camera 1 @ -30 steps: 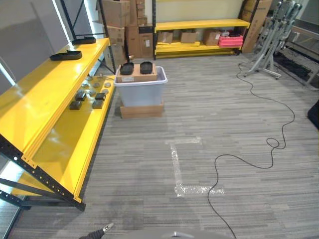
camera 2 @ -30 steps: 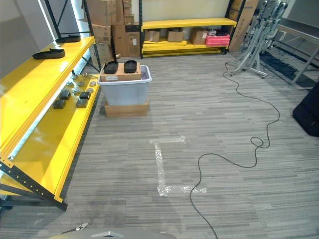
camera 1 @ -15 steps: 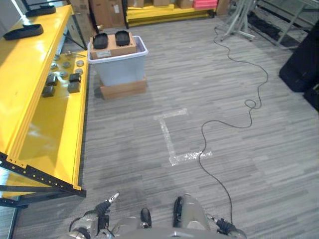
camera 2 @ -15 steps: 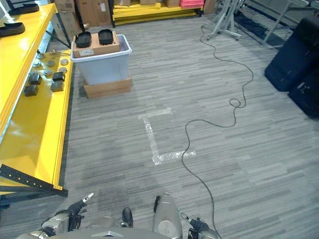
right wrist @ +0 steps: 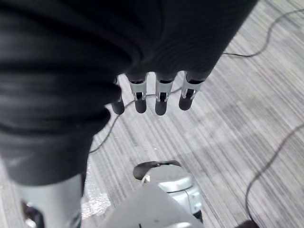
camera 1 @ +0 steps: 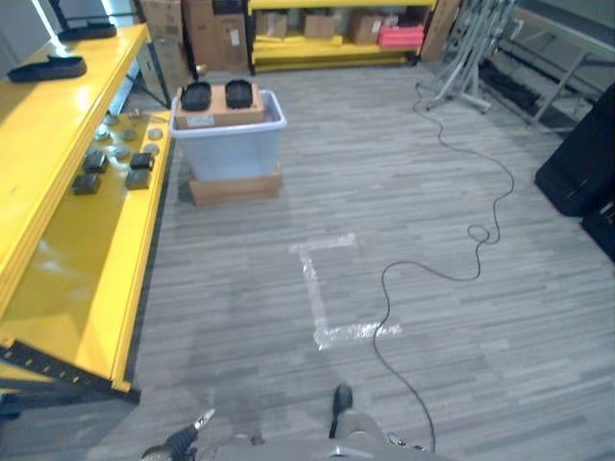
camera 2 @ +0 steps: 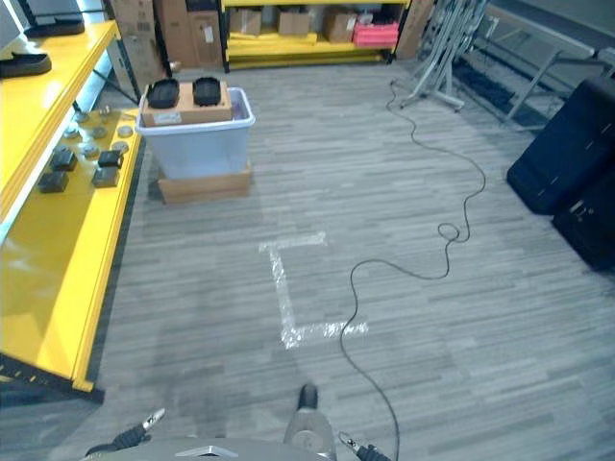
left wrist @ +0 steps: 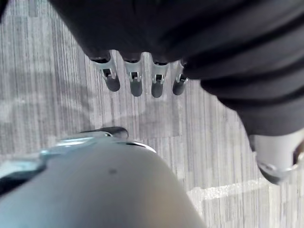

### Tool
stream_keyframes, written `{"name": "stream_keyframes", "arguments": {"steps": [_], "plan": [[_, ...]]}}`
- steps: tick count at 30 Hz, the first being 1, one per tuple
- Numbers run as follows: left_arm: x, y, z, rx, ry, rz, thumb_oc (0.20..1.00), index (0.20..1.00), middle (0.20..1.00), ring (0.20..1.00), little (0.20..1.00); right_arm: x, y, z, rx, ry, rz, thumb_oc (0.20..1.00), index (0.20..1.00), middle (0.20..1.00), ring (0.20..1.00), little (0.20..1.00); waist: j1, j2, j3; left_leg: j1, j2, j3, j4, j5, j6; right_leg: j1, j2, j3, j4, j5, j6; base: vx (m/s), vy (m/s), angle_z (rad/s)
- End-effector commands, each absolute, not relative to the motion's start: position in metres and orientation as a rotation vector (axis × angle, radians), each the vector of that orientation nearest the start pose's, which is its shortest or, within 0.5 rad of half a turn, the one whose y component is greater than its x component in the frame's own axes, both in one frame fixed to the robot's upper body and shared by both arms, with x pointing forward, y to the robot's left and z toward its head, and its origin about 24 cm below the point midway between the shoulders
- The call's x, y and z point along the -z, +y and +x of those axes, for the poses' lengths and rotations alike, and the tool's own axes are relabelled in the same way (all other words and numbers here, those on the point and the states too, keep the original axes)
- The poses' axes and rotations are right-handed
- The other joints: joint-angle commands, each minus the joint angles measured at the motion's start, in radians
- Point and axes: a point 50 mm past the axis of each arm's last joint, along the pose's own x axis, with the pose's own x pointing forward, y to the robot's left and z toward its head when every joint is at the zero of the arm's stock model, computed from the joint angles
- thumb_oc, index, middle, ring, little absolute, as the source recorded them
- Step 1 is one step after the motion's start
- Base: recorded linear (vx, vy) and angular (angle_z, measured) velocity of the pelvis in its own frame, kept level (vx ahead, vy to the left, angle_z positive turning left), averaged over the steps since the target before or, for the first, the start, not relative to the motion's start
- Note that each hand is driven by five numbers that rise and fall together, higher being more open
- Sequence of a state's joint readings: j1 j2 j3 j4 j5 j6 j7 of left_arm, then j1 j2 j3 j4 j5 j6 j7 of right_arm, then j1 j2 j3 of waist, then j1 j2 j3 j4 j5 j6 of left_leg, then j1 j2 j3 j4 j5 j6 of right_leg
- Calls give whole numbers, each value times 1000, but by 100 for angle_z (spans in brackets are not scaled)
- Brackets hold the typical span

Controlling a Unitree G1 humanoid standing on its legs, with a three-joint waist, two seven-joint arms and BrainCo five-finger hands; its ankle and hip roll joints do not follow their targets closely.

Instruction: Move parts from the plastic box to the shelf.

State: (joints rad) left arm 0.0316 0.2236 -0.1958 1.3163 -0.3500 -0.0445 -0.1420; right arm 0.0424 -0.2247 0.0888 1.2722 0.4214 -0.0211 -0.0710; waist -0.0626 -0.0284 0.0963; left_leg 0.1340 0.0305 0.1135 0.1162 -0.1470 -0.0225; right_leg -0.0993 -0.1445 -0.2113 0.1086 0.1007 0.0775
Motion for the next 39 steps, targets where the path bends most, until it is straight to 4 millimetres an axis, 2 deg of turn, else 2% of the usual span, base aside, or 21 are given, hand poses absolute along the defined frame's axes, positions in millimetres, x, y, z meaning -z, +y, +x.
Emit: {"name": "stream_keyframes", "arguments": {"steps": [1,3,6,8,9,10,11,12,14,17,18,21,24,26,28,30,33,35,36,37,39], "plan": [[164,225,85,-132,1177,-62,1000,1000,1000,1000,1000,164,-250,63,363,1283,-50,1000,1000,1000,1000,1000,1,-27,-15,3,81,127,240,21,5,-42,17,-9,-78,42,23,367,-395,16],[164,222,90,-169,1160,-88,1000,1000,1000,1000,1000,162,-256,62,357,1301,-112,1000,1000,1000,1000,1000,15,-19,-12,-119,157,106,519,114,-51,11,76,-22,-109,0,-24,307,-385,11],[162,221,101,-182,1138,-97,1000,1000,1000,1000,1000,159,-267,63,405,1304,-141,1000,1000,1000,1000,1000,39,-34,26,-357,208,49,773,150,-55,74,110,-29,-134,-21,-67,203,-294,2],[160,222,106,-202,1118,-112,1000,1000,1000,1000,1000,157,-271,65,397,1301,-149,1000,1000,1000,1000,1000,46,-34,48,-394,206,76,724,139,-43,115,119,-27,-149,-36,-65,296,-69,-34],[159,226,108,-243,1111,-136,1000,1000,1000,1000,1000,158,-268,69,353,1301,-175,1000,1000,1000,1000,1000,51,-34,54,-386,162,153,494,132,-27,137,110,-23,-151,-53,-50,352,110,-28],[159,227,107,-258,1116,-143,1000,1000,1000,1000,1000,158,-266,70,341,1303,-189,1000,1000,1000,1000,1000,55,-32,53,-381,132,167,387,146,-26,140,104,-21,-147,-57,-40,536,173,-29],[160,228,104,-276,1127,-147,1000,1000,1000,1000,1000,159,-265,69,329,1309,-204,1000,1000,1000,1000,1000,63,-21,48,-384,98,165,233,180,-31,144,104,-15,-137,-64,-29,620,249,-27],[161,232,97,-299,1147,-159,1000,1000,1000,1000,1000,159,-265,65,318,1320,-210,1000,1000,1000,1000,1000,78,1,47,-395,79,152,6,286,-52,165,113,4,-104,-93,-22,712,258,-28],[162,236,90,-321,1159,-174,1000,1000,1000,1000,1000,159,-267,60,295,1320,-224,1000,1000,1000,1000,1000,92,18,50,-432,86,158,-122,333,-57,186,119,14,-56,-128,-26,632,205,-40],[163,241,78,-391,1162,-208,1000,1000,1000,1000,1000,158,-269,59,250,1284,-232,1000,1000,1000,1000,1000,108,33,59,-498,119,181,-151,370,-62,234,116,6,41,-223,-35,891,222,-80],[163,245,74,-434,1164,-208,1000,1000,1000,1000,1000,157,-267,67,228,1267,-239,1000,1000,1000,1000,1000,122,32,48,-488,132,208,-105,339,-42,266,102,0,109,-297,-33,702,174,-63],[162,249,71,-449,1170,-194,1000,1000,1000,1000,1000,157,-264,72,223,1263,-237,1000,1000,1000,1000,1000,144,24,40,-497,114,193,-21,311,-29,296,77,1,157,-333,-30,581,139,-42],[160,252,77,-407,1161,-158,1000,1000,1000,1000,1000,158,-260,78,222,1237,-209,1000,1000,1000,1000,1000,166,2,13,-481,55,209,66,261,18,317,32,-25,257,-280,0,508,198,-27],[159,249,83,-380,1156,-146,1000,1000,1000,1000,1000,157,-256,82,231,1212,-190,1000,1000,1000,1000,1000,171,-8,-11,-430,-39,213,38,203,84,270,-22,-35,452,-143,67,489,334,-7],[159,246,88,-369,1153,-134,1000,1000,1000,1000,1000,156,-254,89,237,1197,-186,1000,1000,1000,1000,1000,174,-4,-24,-381,-92,206,3,171,121,190,-59,-25,583,-53,96,384,242,8],[158,244,94,-372,1145,-132,1000,1000,1000,1000,1000,155,-251,98,224,1178,-187,1000,1000,1000,1000,1000,168,4,-20,-348,-113,198,-22,151,133,109,-57,-29,583,-63,89,310,67,42],[156,245,103,-366,1133,-128,1000,1000,1000,1000,1000,153,-247,109,197,1136,-178,1000,1000,1000,1000,1000,148,20,11,-298,-106,147,-30,140,113,-23,-14,-69,394,-125,53,312,-165,46],[155,247,104,-367,1128,-129,1000,1000,1000,1000,1000,152,-247,109,189,1125,-174,1000,1000,1000,1000,1000,128,20,29,-257,-110,107,-21,114,109,-99,-12,-65,246,-63,63,288,-211,45],[155,248,103,-367,1128,-128,1000,1000,1000,1000,1000,153,-248,107,186,1126,-171,1000,1000,1000,1000,1000,113,12,35,-240,-116,93,-13,99,109,-141,-22,-51,167,6,77,715,-517,104],[156,252,96,-345,1141,-109,1000,1000,1000,1000,1000,155,-249,92,184,1148,-157,1000,1000,1000,1000,1000,66,-4,61,-181,-123,31,37,15,116,-237,-70,7,-101,139,112,893,-614,92],[157,254,87,-330,1142,-90,1000,1000,1000,1000,1000,158,-248,80,191,1159,-151,1000,1000,1000,1000,1000,46,7,80,-132,-100,-26,56,-27,121,-312,-84,56,-121,154,118,734,-468,64]]}}
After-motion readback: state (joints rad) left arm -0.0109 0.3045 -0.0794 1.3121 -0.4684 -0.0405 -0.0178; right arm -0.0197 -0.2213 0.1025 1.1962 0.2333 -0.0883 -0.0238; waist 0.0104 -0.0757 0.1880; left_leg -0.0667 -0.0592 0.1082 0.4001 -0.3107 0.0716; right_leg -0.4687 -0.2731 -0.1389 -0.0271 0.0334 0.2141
